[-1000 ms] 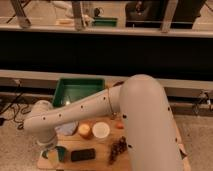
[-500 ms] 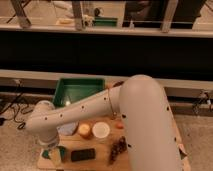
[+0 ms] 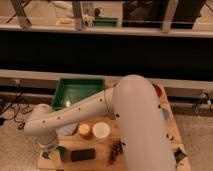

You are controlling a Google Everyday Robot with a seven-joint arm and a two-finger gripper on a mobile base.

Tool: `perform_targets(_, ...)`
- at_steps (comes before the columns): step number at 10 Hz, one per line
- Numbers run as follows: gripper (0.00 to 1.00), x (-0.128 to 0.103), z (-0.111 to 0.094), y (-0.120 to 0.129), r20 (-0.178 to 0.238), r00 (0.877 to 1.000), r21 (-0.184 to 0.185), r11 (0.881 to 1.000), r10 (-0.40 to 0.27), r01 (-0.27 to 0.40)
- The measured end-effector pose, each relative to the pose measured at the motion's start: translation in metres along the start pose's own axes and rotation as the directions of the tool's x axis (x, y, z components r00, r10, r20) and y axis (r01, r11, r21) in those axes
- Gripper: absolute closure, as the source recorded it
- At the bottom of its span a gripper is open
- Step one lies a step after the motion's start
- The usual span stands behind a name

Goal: Wipe table surface with sponge

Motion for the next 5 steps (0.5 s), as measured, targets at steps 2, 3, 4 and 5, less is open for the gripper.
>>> perform_targets(2, 0.2, -0.001, -0.002, -0.004, -0.005, 1.0, 0.011, 1.0, 0.002, -0.002)
perform_targets(3, 0.2, -0.002, -0.003, -0.006, -0.005, 1.0, 0.015, 1.0, 0.001, -0.001)
perform_targets(4, 0.2, -0.004, -0.005, -0.009, -0.005, 1.0, 0.021, 1.0, 0.0, 0.0)
perform_targets(5, 0.2, -0.005, -0.007, -0.012, -0.005, 1.0, 0.028, 1.0, 0.0, 0.0)
